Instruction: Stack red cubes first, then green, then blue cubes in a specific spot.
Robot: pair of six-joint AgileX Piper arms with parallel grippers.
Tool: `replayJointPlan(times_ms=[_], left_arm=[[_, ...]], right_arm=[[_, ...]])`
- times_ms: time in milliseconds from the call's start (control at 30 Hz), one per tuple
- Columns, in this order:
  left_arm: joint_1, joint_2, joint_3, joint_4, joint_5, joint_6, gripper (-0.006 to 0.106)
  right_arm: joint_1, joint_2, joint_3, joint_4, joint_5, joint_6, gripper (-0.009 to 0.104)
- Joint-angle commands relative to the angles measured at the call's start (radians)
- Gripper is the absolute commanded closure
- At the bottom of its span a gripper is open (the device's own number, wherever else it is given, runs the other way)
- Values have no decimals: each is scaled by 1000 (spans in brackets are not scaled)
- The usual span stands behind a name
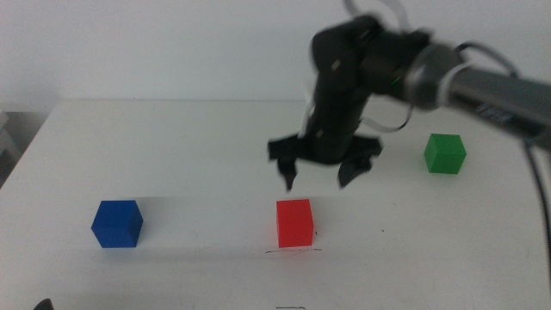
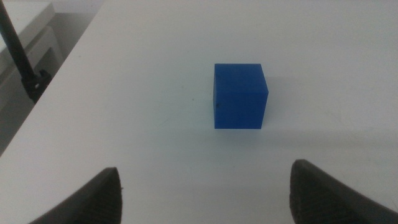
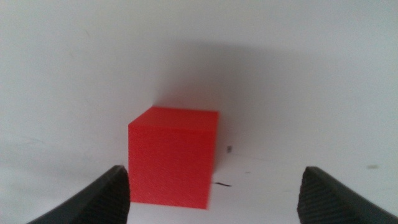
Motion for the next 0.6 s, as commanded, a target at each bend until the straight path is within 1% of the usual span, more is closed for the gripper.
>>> replayJointPlan(times_ms=[0,200,333,400,567], left_arm=[[-4,-25,-2,-15,-76,-2,10],[-4,-25,-2,-15,-76,-2,10],[-4,-25,-2,-15,-76,-2,10],[-4,-25,-2,-15,-76,-2,10],[-4,-25,-2,-15,-76,-2,10]], right_arm=[[-40,-125,-21,-26,2,-43,13],[-165,-246,46,-26,-16,-135,13],[-296,-299,83,-26,-29,-196,13],[-356,-301,82,-39,-26,-232,13],[-478,-283,82,-39,-45,-297,13]])
